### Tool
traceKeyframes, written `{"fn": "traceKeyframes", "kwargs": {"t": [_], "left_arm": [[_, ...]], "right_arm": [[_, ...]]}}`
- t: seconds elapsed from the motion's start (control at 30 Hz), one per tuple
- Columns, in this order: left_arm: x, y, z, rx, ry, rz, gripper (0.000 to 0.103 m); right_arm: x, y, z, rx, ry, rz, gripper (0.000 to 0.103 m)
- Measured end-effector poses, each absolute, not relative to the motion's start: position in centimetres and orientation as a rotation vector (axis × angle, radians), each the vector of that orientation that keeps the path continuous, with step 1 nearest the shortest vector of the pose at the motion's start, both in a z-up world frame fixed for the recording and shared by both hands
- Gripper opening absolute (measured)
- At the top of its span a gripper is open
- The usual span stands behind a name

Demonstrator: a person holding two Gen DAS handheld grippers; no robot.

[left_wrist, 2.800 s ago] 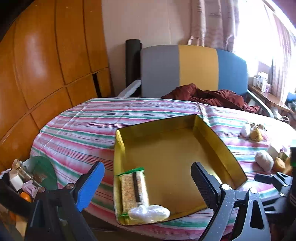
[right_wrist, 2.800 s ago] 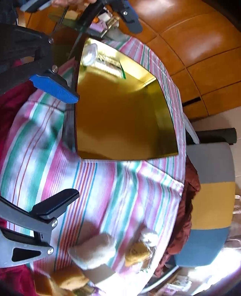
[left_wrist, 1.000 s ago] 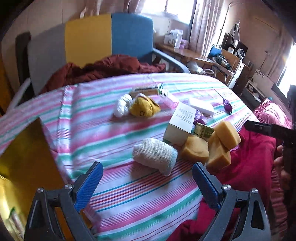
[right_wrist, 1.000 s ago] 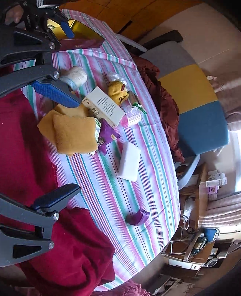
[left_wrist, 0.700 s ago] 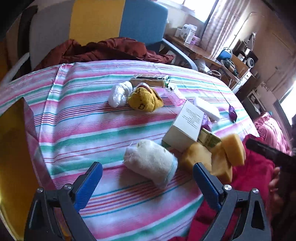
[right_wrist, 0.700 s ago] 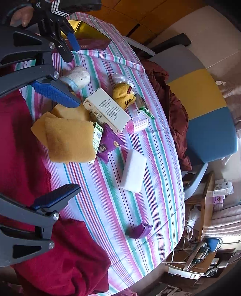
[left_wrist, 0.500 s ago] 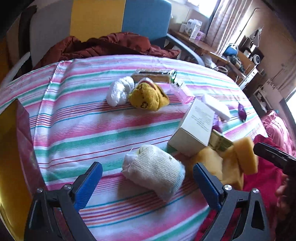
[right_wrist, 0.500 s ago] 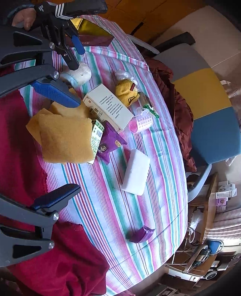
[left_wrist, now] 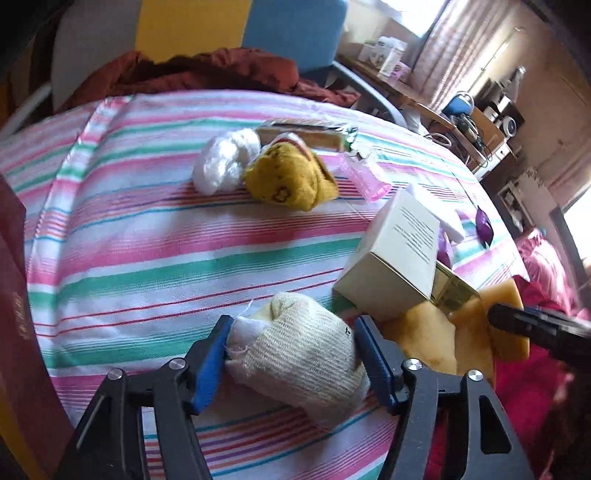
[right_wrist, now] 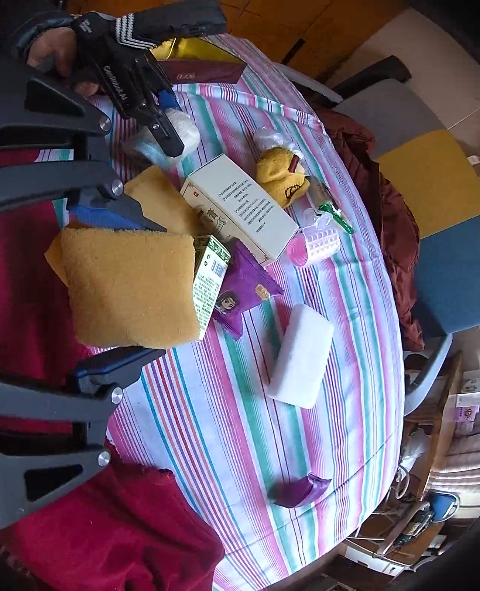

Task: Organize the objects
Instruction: 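Grasp a yellow sponge with the right tool while the left tool grasps the white knit roll, then carry the sponge and knit roll into the gold tray and release both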

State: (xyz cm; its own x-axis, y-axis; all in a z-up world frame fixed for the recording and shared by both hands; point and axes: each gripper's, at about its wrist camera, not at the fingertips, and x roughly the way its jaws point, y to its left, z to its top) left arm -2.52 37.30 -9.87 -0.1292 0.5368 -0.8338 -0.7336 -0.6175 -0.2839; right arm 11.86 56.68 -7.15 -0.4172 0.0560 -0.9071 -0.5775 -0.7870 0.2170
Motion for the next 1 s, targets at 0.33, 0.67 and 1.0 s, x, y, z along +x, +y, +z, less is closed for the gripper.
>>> {"fn": "traceKeyframes", "kwargs": {"t": [0.33,0.67,1.0], "left_arm": [[-0.2,32.9,-5.9,-1.119,0.235,1.885,0.059],[-0.9,24.8,-2.2,-1.064,0.118,2.018,0.059],[-4.8,14.3,-1.0,-1.081,-0.022,2.249,0.059]], "right_arm": [[13.1,56.7,-5.5,-1.255,0.692,2.267,0.054],[11.2,51.6,-2.4,-1.201,0.599,2.411,0.054],[4.0,41.0,-0.9,-1.333,0.517,2.683,0.054]]}}
